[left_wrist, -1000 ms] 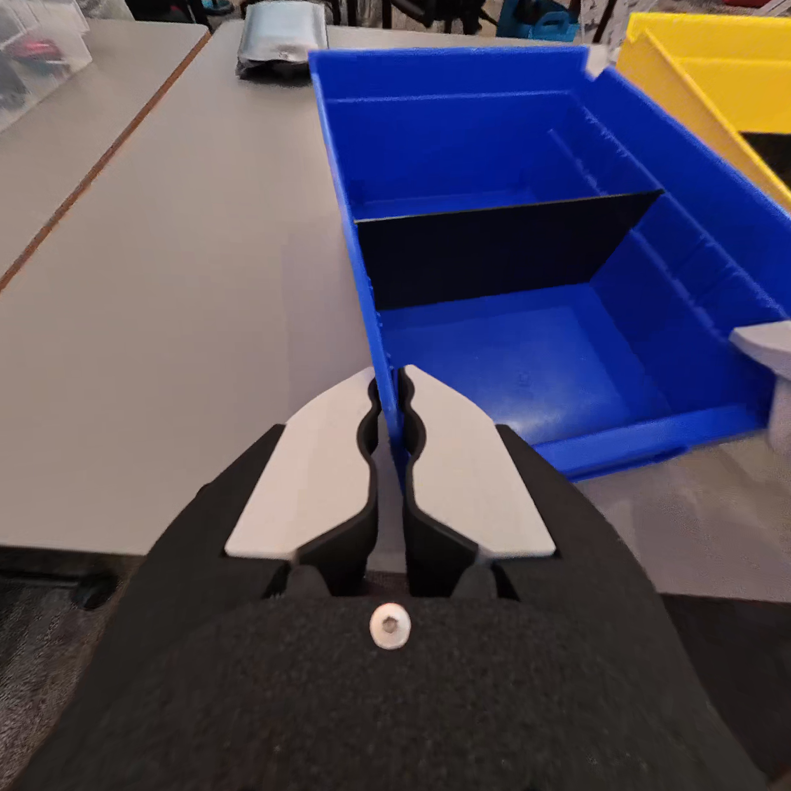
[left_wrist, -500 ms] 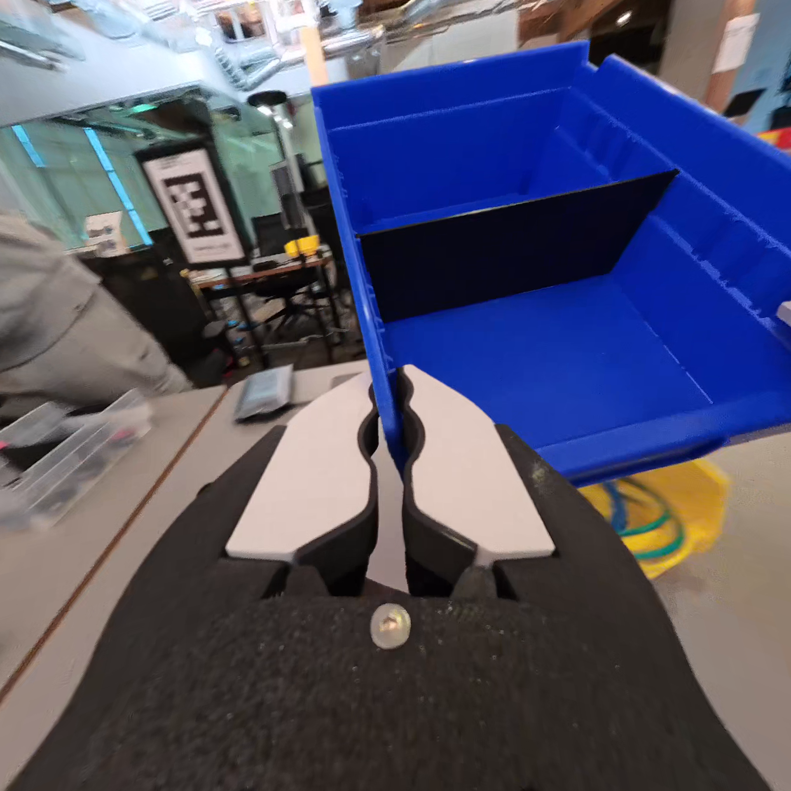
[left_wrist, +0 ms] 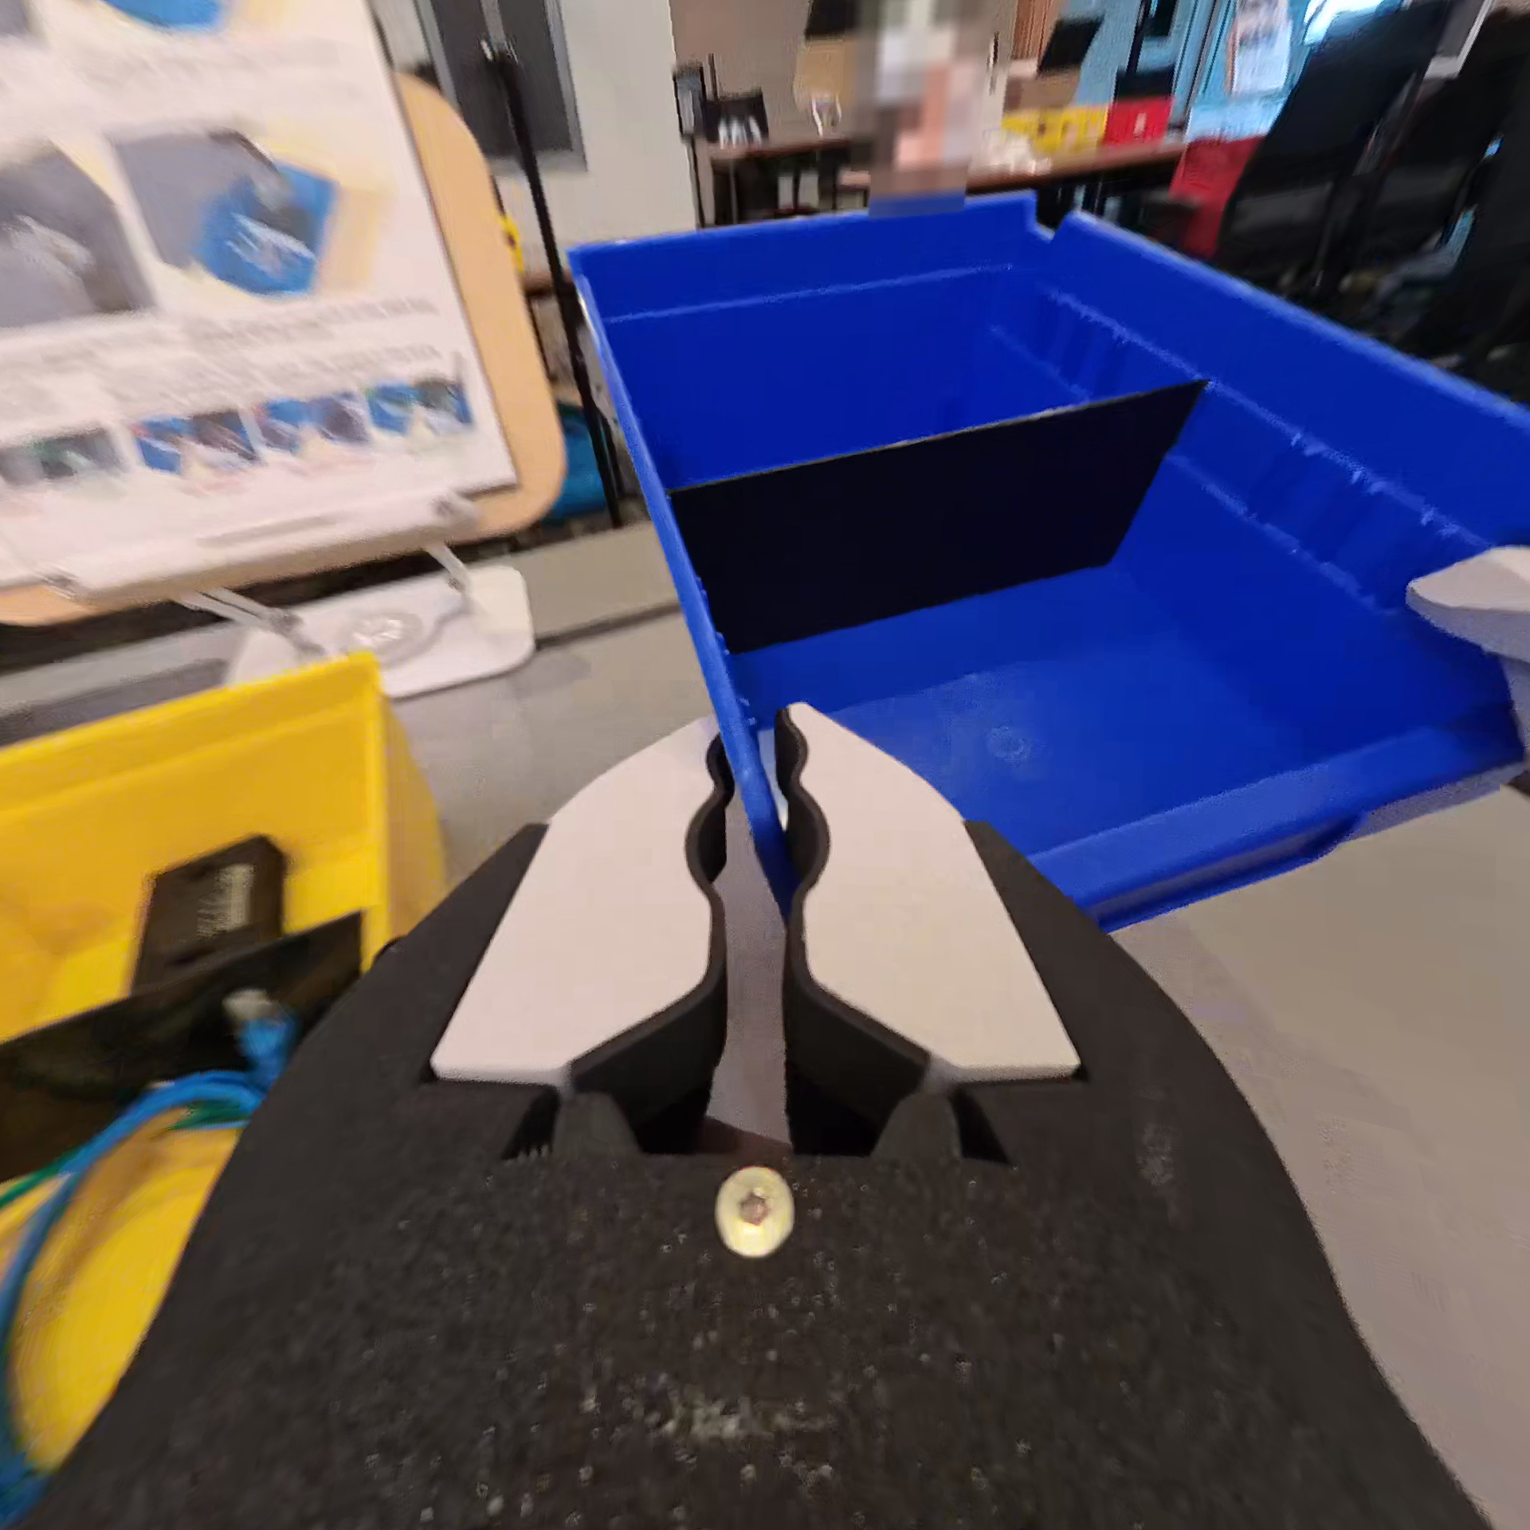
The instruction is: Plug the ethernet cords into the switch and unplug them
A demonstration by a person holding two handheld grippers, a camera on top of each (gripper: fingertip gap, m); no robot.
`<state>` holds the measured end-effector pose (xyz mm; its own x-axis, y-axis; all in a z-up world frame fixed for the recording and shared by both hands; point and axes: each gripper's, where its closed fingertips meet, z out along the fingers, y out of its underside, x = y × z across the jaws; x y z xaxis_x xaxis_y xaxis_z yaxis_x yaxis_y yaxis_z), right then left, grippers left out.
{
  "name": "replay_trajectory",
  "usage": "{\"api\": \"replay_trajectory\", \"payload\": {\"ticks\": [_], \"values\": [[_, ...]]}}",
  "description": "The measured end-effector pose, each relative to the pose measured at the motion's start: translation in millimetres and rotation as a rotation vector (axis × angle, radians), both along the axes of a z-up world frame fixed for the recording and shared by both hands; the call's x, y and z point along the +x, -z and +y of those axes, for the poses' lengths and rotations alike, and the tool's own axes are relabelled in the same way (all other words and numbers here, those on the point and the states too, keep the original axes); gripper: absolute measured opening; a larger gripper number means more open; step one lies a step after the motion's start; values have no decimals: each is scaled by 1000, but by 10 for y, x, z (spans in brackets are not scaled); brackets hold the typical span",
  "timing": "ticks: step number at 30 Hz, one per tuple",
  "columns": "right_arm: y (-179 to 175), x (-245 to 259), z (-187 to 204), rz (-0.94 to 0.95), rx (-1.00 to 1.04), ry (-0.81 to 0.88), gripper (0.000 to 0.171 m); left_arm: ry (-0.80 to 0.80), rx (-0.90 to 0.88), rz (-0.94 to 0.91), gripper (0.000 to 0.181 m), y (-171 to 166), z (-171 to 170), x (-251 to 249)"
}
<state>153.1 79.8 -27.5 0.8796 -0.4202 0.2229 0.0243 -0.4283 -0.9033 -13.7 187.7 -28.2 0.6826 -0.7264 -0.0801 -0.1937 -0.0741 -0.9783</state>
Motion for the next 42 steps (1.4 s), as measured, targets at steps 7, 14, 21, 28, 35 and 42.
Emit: {"api": "replay_trajectory", "payload": {"ticks": [7,14,21,28,35,42], "values": [[1247,477,-111,203,-54,-50,6,4,-121,131,11,979,-164,463],[1240,551,-117,223,-37,-6,5,78,-180,173,25,1167,-274,539],[874,537,-378,65,-98,5,21,292,-225,-2,50,435,-390,-71],[-63,-421,27,73,102,-195,25,77,-104,15,57,-95,399,-1930],[267,-2485,857,245,30,-607,46,-131,-166,127,58,661,791,-3046],[1338,-2845,1221,268,-125,-305,23,-84,-305,180,9,1180,936,-2918]]}}
